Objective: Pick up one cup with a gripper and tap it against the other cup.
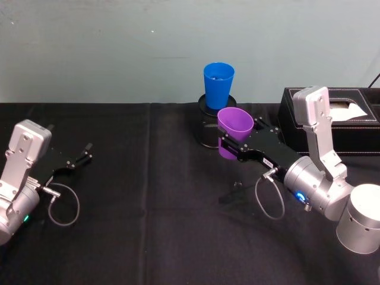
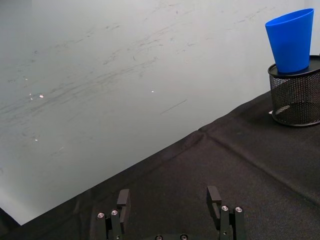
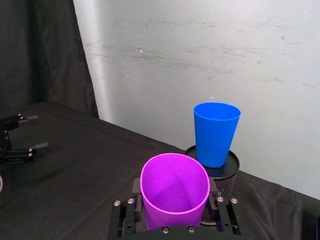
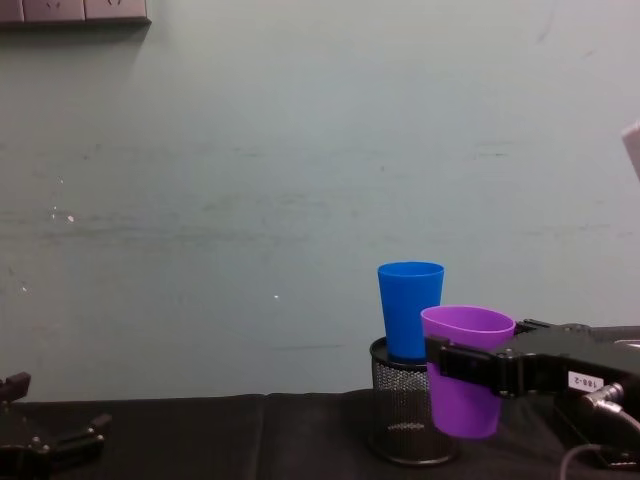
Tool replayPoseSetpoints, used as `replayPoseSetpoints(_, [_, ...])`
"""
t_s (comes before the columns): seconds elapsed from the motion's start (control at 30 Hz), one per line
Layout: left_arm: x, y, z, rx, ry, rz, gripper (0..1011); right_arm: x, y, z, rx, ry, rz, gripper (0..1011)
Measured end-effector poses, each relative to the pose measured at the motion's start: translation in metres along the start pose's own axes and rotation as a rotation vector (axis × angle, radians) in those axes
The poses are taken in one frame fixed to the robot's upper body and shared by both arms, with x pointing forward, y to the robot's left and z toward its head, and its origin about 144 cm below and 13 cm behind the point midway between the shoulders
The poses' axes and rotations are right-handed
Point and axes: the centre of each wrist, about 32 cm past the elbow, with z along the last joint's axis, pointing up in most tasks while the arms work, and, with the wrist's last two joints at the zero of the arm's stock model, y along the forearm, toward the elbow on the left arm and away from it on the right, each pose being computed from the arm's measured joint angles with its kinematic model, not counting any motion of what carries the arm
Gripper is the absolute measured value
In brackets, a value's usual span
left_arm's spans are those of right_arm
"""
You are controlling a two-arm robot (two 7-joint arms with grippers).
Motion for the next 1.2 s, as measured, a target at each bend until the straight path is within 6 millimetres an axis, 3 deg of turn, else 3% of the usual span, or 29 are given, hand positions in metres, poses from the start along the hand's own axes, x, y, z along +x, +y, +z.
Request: replayPoseSetpoints(1.2, [0.0000, 0.0000, 0.0000, 0.000, 0.000, 0.000, 1000, 0.0000, 0.0000, 0.0000, 0.000, 0.000, 0.000, 726])
